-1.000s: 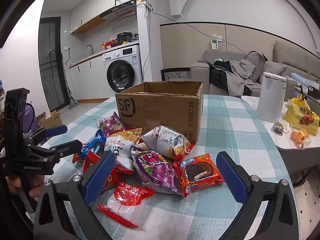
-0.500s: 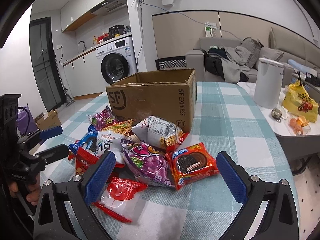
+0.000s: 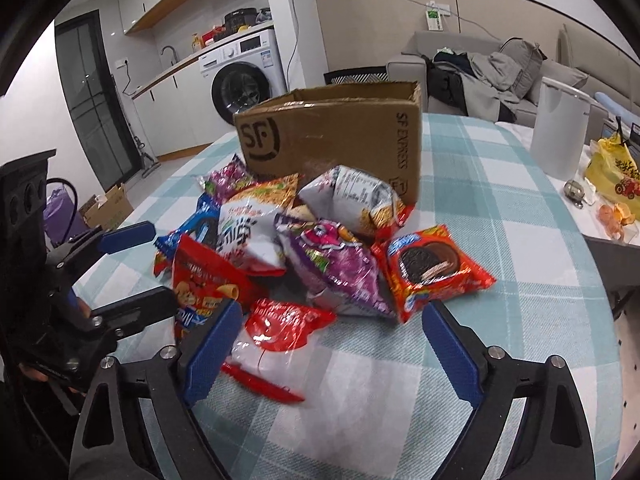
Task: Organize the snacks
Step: 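Grasp the red balloon glue bag with the right gripper while the left gripper grasps the red Crisp bag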
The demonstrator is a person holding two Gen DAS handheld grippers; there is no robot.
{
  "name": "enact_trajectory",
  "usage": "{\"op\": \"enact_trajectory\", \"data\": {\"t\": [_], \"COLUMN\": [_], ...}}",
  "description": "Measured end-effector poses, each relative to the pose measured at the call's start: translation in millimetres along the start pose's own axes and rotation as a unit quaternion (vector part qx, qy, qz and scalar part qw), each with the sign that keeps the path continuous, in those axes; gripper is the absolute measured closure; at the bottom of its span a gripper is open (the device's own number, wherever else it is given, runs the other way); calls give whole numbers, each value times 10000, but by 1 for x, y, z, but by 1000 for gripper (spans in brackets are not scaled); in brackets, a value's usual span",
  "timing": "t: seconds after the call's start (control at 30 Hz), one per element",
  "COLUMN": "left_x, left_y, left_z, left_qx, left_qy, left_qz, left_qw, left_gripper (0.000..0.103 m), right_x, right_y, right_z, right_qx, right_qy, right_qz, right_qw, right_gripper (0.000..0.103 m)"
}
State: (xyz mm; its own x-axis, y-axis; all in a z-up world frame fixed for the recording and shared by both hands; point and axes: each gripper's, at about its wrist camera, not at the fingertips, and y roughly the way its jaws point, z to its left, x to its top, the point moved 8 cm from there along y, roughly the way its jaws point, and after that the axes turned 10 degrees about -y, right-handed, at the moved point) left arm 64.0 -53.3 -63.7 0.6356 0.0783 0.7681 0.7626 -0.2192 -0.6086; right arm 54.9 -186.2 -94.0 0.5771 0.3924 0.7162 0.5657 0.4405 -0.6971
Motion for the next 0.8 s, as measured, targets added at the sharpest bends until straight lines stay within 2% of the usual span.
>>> {"op": "enact_trajectory", "data": {"t": [0.33, 0.47, 0.67, 0.8], "left_x": [-5, -6, -9, -9], "left_y": [23, 26, 33, 38], "left_z": [8, 11, 12, 11], "left_qx": [148, -19, -25, -57], "left_qy": [-166, -276, -280, -277], "left_qz": [431, 515, 666, 725], "left_qw": [9988, 9983, 9974, 9970], "left_gripper": [7, 10, 16, 20], "right_x": [-11, -13, -18, -20], "right_y": [14, 18, 26, 27], "right_z": [13, 18, 27, 31], "right_qx": [196, 258, 348, 403], "right_qy": [-94, -153, -341, -395], "right_qz": [342, 420, 569, 587], "right_qw": [9992, 9987, 9972, 9967], "right_gripper": [13, 13, 19, 19]}}
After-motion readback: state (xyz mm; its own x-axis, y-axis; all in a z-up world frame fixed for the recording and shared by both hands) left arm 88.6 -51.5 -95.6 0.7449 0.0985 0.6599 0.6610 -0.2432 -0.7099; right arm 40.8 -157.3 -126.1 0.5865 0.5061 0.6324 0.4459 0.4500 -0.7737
